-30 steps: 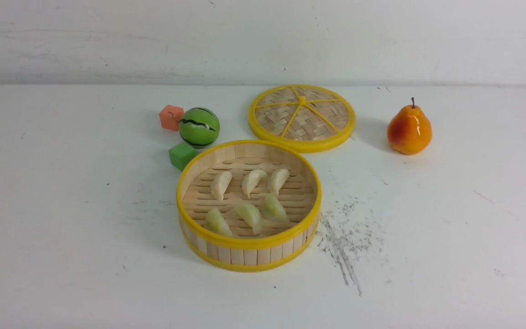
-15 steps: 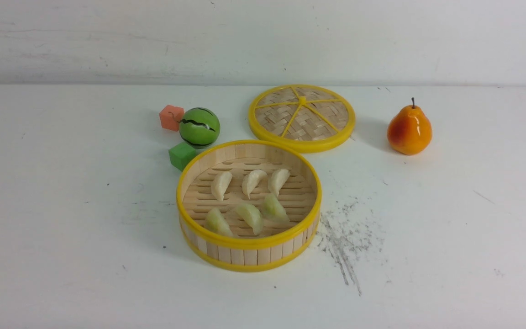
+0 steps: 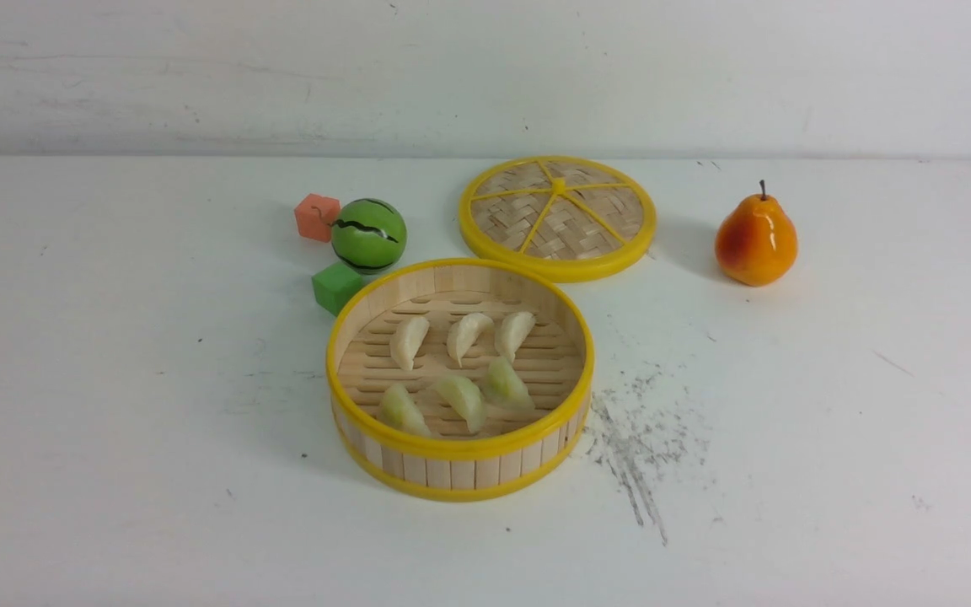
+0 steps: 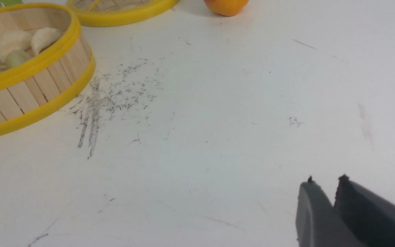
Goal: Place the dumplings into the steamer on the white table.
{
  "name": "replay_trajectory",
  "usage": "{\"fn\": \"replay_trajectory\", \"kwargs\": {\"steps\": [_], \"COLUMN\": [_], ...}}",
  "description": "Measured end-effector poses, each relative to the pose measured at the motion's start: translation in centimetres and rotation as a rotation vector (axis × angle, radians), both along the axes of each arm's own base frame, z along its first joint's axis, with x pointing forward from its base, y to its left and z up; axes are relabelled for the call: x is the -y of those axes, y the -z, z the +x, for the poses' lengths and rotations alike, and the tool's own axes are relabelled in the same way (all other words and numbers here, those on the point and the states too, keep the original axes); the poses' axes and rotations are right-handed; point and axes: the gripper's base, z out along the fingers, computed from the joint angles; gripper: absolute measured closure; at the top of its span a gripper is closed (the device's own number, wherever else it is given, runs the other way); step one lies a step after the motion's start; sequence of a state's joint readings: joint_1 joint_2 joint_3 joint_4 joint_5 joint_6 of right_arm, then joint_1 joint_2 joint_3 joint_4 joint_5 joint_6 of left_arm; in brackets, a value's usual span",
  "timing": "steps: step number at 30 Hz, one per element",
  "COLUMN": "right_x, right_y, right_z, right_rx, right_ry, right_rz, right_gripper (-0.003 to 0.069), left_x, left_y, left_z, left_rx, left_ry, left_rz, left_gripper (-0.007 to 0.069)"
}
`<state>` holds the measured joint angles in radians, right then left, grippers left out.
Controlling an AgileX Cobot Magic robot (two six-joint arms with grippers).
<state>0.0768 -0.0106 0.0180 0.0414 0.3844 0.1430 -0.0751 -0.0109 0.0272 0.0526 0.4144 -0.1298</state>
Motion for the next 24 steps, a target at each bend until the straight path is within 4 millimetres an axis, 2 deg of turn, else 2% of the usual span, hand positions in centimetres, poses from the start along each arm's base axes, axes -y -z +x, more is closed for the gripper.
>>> {"fn": "replay_trajectory", "kwargs": {"steps": [24], "right_x": [0.0], "right_y": [0.0], "right_z": [0.0], "right_rx": [0.0], "right_ry": [0.0], "right_rz": [0.0], "right_gripper": [0.0524], "left_x": [0.0], "left_y": [0.0], "left_z": [0.0], "left_rx": [0.0], "left_ry": [0.0], "left_rz": [0.0], "left_gripper": [0.0624]}}
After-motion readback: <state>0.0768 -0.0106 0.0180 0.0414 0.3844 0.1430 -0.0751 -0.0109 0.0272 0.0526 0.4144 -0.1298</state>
